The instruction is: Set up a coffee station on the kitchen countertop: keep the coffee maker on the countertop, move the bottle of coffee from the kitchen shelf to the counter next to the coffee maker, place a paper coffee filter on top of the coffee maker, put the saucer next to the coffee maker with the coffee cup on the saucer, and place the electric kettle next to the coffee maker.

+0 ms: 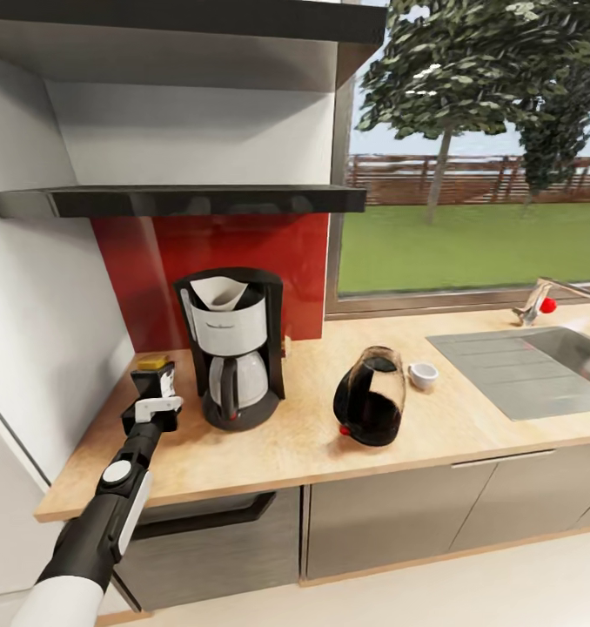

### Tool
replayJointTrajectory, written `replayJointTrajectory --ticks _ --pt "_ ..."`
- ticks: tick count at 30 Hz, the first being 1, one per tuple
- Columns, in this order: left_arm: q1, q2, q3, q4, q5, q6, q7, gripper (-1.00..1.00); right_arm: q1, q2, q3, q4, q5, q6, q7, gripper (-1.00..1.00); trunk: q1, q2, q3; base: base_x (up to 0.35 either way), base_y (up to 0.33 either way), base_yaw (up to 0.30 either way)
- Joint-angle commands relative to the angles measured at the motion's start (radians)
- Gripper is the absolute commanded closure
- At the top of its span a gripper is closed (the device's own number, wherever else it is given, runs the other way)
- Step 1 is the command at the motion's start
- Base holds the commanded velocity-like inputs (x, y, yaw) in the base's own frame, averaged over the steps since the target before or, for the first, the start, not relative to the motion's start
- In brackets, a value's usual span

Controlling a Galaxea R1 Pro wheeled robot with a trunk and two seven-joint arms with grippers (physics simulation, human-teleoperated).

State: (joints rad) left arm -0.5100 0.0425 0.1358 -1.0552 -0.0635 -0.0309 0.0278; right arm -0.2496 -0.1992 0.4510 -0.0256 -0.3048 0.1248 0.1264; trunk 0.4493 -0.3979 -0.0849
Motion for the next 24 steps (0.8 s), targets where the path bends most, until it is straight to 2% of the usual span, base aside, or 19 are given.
replayJointTrajectory --ticks 1,8,18,24 --pt "-0.001 0.0 0.005 0.0 -0.007 -0.003 0.002 1.0 0.0 -0.001 0.009 -0.002 -0.01 0.006 0.002 -1.0 0.001 -0.002 -0.002 0.085 0.071 0.0" --pt "0.002 0.001 0.015 0.001 -0.009 -0.004 0.002 1.0 0.0 -0.001 0.008 -0.002 -0.01 0.006 0.006 -1.0 0.001 -0.002 -0.002 0.15 0.149 0.0" --pt "0.028 0.009 0.015 0.045 -0.009 -0.052 0.001 1.0 0.001 -0.001 0.009 -0.002 -0.01 0.005 0.009 -1.0 0.001 -0.002 -0.002 0.02 0.016 0.0" --pt "0.03 0.01 0.015 0.059 -0.009 -0.055 0.002 1.0 0.001 -0.002 0.008 -0.002 -0.01 0.005 0.009 -1.0 0.001 -0.002 -0.002 0.254 0.0 0.0"
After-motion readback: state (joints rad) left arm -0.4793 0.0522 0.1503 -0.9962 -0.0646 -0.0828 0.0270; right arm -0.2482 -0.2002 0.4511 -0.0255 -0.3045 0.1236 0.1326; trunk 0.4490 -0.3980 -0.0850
